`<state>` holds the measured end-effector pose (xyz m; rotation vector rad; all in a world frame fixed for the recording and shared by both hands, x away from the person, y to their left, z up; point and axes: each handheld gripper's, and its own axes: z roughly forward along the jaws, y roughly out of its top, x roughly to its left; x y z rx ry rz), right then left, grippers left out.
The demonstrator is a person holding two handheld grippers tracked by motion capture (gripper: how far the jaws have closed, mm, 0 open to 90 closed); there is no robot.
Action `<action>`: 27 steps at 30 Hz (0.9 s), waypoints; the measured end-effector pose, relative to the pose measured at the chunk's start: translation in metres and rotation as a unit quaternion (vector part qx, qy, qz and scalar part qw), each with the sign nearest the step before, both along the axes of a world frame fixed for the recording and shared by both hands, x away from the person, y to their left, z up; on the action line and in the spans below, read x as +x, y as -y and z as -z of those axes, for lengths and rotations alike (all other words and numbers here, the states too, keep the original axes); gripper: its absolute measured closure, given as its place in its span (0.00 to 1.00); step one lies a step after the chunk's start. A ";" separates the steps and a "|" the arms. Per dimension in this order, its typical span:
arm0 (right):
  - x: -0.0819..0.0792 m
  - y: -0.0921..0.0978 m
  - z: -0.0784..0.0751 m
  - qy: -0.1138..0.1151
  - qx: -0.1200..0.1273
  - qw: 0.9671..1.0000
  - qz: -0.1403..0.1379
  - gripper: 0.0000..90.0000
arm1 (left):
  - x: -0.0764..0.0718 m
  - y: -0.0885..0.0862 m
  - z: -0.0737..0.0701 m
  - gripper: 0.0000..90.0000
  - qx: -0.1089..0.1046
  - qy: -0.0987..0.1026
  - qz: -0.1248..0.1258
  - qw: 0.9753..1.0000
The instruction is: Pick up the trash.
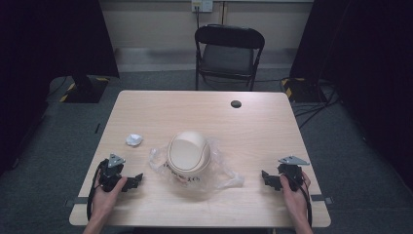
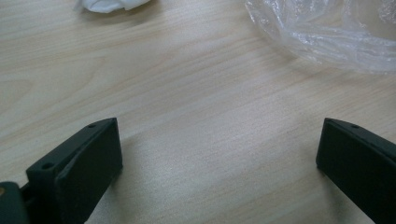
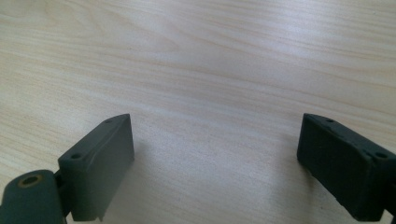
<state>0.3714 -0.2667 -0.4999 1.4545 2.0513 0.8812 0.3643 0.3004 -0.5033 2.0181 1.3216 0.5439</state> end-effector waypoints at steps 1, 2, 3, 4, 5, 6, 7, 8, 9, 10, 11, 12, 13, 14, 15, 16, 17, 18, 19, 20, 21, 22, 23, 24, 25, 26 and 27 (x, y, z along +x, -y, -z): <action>0.000 0.000 0.000 0.000 0.000 1.000 0.000 0.11 | 0.000 0.000 0.000 0.00 0.000 0.000 0.000 1.000; 0.000 0.000 0.000 0.000 0.000 1.000 0.000 0.11 | 0.000 0.000 0.000 0.00 0.000 0.000 0.000 1.000; 0.000 0.000 0.000 0.000 0.000 1.000 0.000 0.11 | 0.000 0.000 0.000 0.00 0.000 0.000 -0.001 1.000; 0.000 0.000 0.000 0.000 0.000 1.000 0.000 0.11 | 0.000 0.000 0.000 0.00 0.000 0.000 -0.001 1.000; 0.000 0.000 0.000 0.000 0.000 1.000 0.000 0.11 | 0.000 0.000 -0.001 0.01 0.002 0.000 -0.003 1.000; 0.000 0.000 0.000 0.000 0.000 1.000 0.000 0.11 | -0.001 0.000 -0.002 0.03 0.001 0.000 -0.007 1.000; 0.000 0.000 0.000 0.000 0.000 1.000 0.000 0.11 | -0.001 0.000 -0.002 0.07 0.001 0.000 -0.007 1.000; 0.000 0.000 0.000 0.000 0.000 1.000 0.000 0.11 | -0.003 -0.001 -0.004 0.12 0.001 0.005 -0.009 1.000; 0.000 0.000 0.000 0.000 0.000 1.000 0.000 0.11 | -0.003 -0.001 -0.004 0.20 0.001 0.005 -0.009 1.000; 0.000 0.000 0.000 0.000 0.000 1.000 0.000 0.11 | -0.004 -0.002 -0.006 0.23 -0.009 0.003 -0.005 1.000; 0.000 0.000 0.000 0.000 0.000 1.000 0.000 0.11 | -0.005 -0.002 -0.006 0.19 -0.017 -0.001 -0.001 1.000; 0.000 0.000 0.000 0.000 0.000 1.000 0.000 0.11 | -0.006 -0.002 -0.007 0.16 -0.022 -0.004 0.004 1.000; 0.000 0.000 0.000 0.000 0.000 1.000 0.000 0.11 | -0.006 -0.002 -0.007 0.20 -0.022 -0.004 0.004 1.000; 0.000 0.000 0.000 0.000 0.000 1.000 0.000 0.11 | -0.007 -0.001 -0.009 0.20 -0.035 -0.005 0.014 0.999; 0.000 0.000 0.000 0.000 0.000 1.000 0.000 0.11 | -0.008 0.000 -0.010 0.19 -0.039 -0.006 0.021 0.999; 0.000 0.000 0.000 0.000 0.000 1.000 0.000 0.11 | -0.009 0.001 -0.011 0.19 -0.044 -0.006 0.025 0.999; 0.000 0.000 0.000 0.000 0.000 1.000 0.000 0.11 | -0.010 0.003 -0.016 0.19 -0.047 0.002 0.035 0.998; 0.000 0.000 0.000 0.000 0.000 1.000 0.000 0.11 | -0.011 0.004 -0.019 0.20 -0.048 0.006 0.038 0.998; 0.000 0.000 0.000 0.000 0.000 1.000 0.000 0.11 | -0.011 0.005 -0.021 0.21 -0.057 0.009 0.039 0.998; 0.000 0.000 0.000 0.000 0.000 1.000 0.000 0.11 | -0.011 0.005 -0.024 0.23 -0.078 0.014 0.043 0.996; 0.000 0.000 0.000 0.000 0.000 1.000 0.000 0.11 | -0.012 0.005 -0.027 0.23 -0.097 0.020 0.047 0.994; 0.000 0.000 0.000 0.000 0.000 1.000 0.000 0.11 | -0.012 0.005 -0.030 0.24 -0.100 0.027 0.049 0.993; 0.000 0.000 0.000 0.000 0.000 1.000 0.000 0.11 | -0.012 0.005 -0.030 0.24 -0.100 0.027 0.049 0.993; 0.000 0.000 0.000 0.000 0.000 1.000 0.000 0.11 | -0.013 0.007 -0.035 0.24 -0.093 0.035 0.051 0.994; 0.000 0.000 0.000 0.000 0.000 1.000 0.000 0.11 | -0.013 0.008 -0.037 0.24 -0.090 0.039 0.053 0.994; 0.000 0.000 0.000 0.000 0.000 1.000 0.000 0.11 | -0.013 0.010 -0.039 0.24 -0.087 0.041 0.059 0.994; 0.000 0.000 0.000 0.000 0.000 1.000 0.000 0.11 | -0.013 0.014 -0.043 0.24 -0.086 0.040 0.069 0.993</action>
